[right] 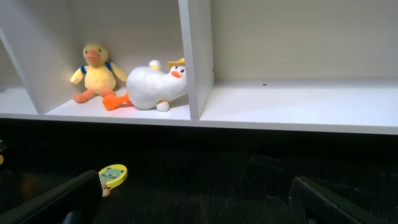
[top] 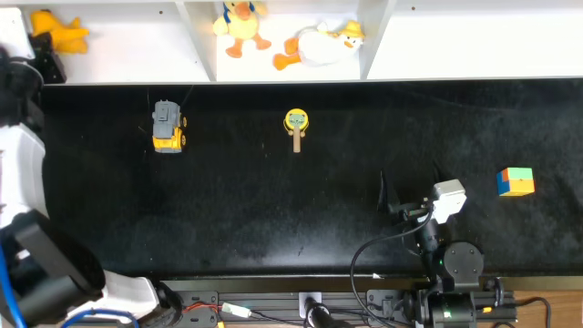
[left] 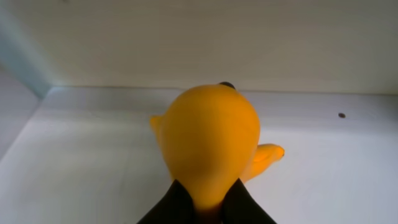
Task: Store Toys
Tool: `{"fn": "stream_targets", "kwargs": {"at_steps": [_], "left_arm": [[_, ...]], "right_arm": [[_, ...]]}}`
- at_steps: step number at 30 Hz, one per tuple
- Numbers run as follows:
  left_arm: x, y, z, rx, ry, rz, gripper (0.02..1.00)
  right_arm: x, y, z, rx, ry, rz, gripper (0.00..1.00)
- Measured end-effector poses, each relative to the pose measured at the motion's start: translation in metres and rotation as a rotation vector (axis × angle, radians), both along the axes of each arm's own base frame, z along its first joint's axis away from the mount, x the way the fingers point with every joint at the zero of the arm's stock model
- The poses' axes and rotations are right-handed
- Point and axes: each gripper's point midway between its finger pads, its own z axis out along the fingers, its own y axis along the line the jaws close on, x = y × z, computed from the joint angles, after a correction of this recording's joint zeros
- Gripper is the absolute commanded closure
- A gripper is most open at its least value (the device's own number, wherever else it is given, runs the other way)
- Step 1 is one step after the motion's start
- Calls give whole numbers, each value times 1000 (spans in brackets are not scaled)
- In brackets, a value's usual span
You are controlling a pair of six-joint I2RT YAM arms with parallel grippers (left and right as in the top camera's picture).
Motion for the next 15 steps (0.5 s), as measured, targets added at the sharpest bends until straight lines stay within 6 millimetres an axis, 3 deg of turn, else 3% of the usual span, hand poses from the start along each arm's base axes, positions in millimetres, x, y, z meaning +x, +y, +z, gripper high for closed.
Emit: {"fn": "stream_targets", "kwargs": {"at_steps": [7,15], "left_arm": [[5,-4,-13,-14,50,14,947],[1,5,-5,-10,103,67,961]], "right_arm": [[0,0,0,0,0,0,5],[0,0,0,0,0,0,5]]}}
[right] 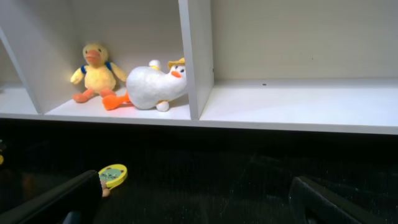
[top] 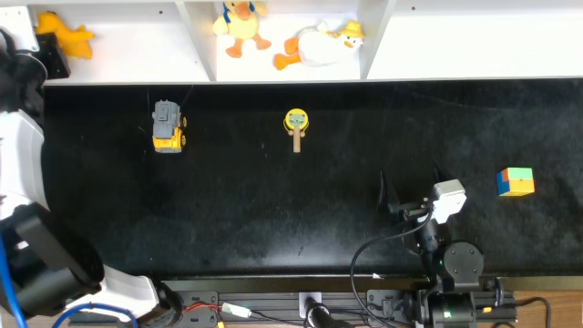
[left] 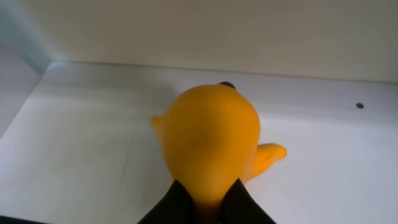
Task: Store Toys
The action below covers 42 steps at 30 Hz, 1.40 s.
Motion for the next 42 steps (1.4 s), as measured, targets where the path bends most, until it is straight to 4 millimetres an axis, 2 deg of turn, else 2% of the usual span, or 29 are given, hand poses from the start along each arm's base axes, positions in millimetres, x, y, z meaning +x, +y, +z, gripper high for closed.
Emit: {"fn": "stream_targets", "kwargs": {"at_steps": [3,14,22,23,24,26,29,31,38,42], "left_arm": [[-1,1,5,-1,13,7,963],[-5,8,3,7,45,49,982],[1,12,-10,4,66,58,954],[1,13,-9,5,65,58,921],[1,13,-9,6,63,59,840],[1,13,-8,7,62,59,610],[1,13,-9,0,64,62,391],[1,13,-9,0,65,65,340],[2,14,-7,3,57,70,286],[3,15,-5,8,47,69,143]], "right_arm": [[0,0,0,1,0,0,5],[0,0,0,0,0,0,5],[0,0,0,0,-1,0,7],[0,0,0,0,0,0,5],[0,0,0,1,0,0,7],[0,0,0,0,0,0,5],[0,0,0,0,0,0,5],[0,0,0,1,0,0,5],[0,0,0,0,-1,0,7],[0,0,0,0,0,0,7]]}}
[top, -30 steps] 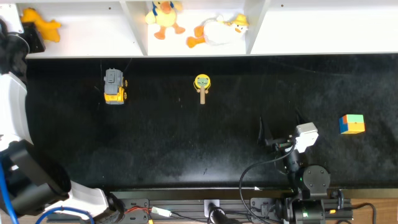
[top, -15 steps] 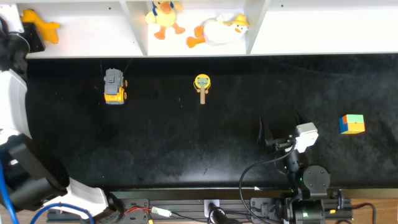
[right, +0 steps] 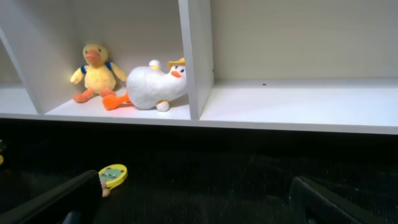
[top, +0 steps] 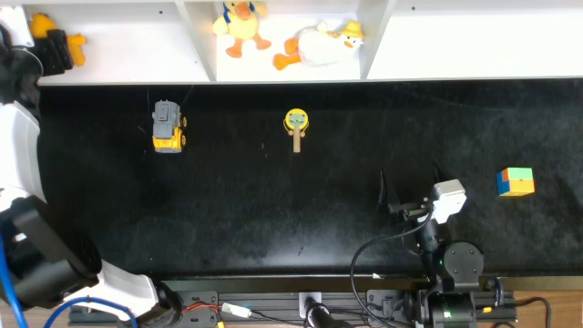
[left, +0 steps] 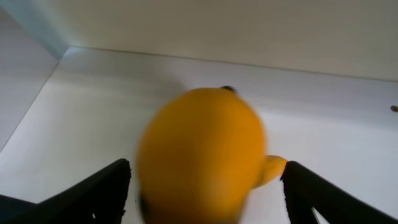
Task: Store Toys
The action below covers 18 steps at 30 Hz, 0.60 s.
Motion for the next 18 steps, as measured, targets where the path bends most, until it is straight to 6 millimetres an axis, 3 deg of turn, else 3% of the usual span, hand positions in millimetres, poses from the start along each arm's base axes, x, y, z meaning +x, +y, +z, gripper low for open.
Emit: {"fn": "stream_targets", "kwargs": {"at_steps": [2,14,18], "left_arm": [[1,0,2,4,-8,-1,20],[2,1,4,5,-16,-1,20],[-10,-1,-5,-10,45,20,20]], "right_arm": [[0,0,0,0,0,0,5],[0,0,0,0,0,0,5],[0,0,0,0,0,0,3]]}}
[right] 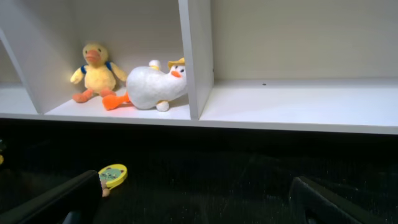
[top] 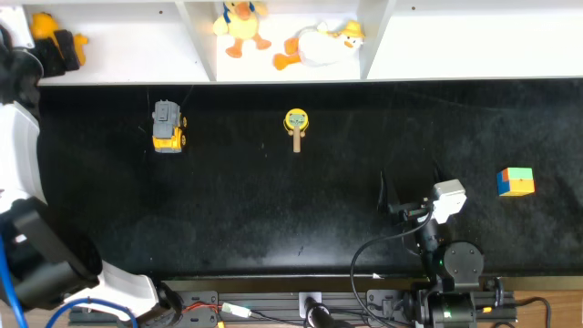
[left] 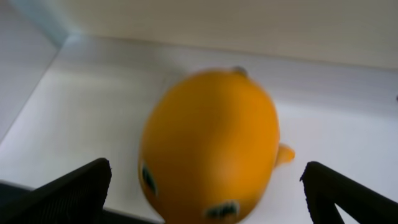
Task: Store Toys
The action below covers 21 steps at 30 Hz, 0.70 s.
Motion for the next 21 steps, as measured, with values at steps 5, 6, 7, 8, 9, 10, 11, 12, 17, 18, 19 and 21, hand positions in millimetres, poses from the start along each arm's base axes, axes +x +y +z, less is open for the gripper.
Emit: {"fn": "stream_targets", "kwargs": {"at_steps": [5,6,7,8,9,10,11,12,17,18,19,21], "left_arm": [[-31,-7,15,-12,60,27,20],[-39,-9,20,-14,66,33,20],[-47,-10,26,-14,72,41,20],[-56,-11,32,-14,77,48,20],[-63,-14,38,-14,79,52,20],[-71,-16,44,-15,84,58,20],[-79,-19,48,-19,92,59,20],[-88,-24,51,-26,106,59,23],[-107,-56,48,-61,167,-13,20],[-106,-63,43,-70,175,-38,20],[-106,-72,35,-84,192,-64,20],[-109,-89,10,-118,244,-112,20]], "right_arm": [[0,0,0,0,0,0,5],[0,0,0,0,0,0,5],[0,0,0,0,0,0,5],[0,0,0,0,0,0,5],[0,0,0,0,0,0,7],[0,0,0,0,0,0,5],[0,0,0,0,0,0,7],[0,0,0,0,0,0,5],[0,0,0,0,-1,0,5],[0,0,0,0,0,0,5],[0,0,0,0,0,0,5],[0,0,0,0,0,0,5]]}}
